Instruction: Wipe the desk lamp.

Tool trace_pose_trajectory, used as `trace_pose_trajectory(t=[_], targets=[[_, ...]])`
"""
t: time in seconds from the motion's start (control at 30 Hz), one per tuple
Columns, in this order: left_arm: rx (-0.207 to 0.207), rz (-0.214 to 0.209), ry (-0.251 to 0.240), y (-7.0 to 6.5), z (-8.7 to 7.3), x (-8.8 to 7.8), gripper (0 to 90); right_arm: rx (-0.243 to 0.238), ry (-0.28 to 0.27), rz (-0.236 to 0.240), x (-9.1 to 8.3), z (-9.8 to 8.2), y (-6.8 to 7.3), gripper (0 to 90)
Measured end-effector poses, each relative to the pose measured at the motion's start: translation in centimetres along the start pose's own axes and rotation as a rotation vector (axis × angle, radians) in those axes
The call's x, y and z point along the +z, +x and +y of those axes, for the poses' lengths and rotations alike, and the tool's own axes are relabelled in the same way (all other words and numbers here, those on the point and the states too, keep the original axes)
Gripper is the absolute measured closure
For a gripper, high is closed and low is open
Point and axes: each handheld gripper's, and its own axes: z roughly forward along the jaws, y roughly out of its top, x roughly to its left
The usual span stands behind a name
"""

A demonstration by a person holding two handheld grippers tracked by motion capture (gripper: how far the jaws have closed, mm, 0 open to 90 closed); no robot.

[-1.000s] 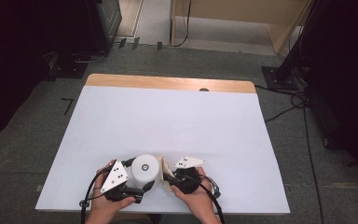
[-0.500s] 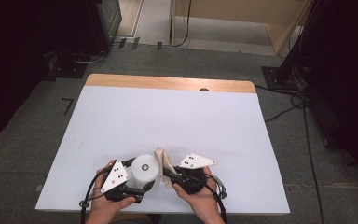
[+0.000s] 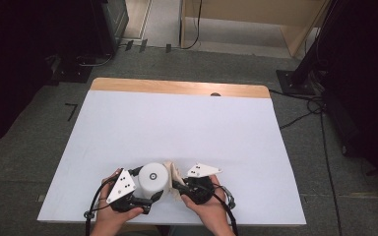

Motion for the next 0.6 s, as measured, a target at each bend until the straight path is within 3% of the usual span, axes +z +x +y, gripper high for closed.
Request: trace_pose_trajectory(t=[0.33, 0.6], targets=[[-0.001, 0.001, 0.000, 0.0, 0.0, 0.0, 8.2, 0.013, 0.049, -0.005, 1.0, -0.8, -0.5, 81.1], [0.001, -0.001, -0.001, 0.0, -0.1, 0.0, 8.2, -0.016, 0.001, -0.004, -0.3, 0.3, 0.3, 81.1]])
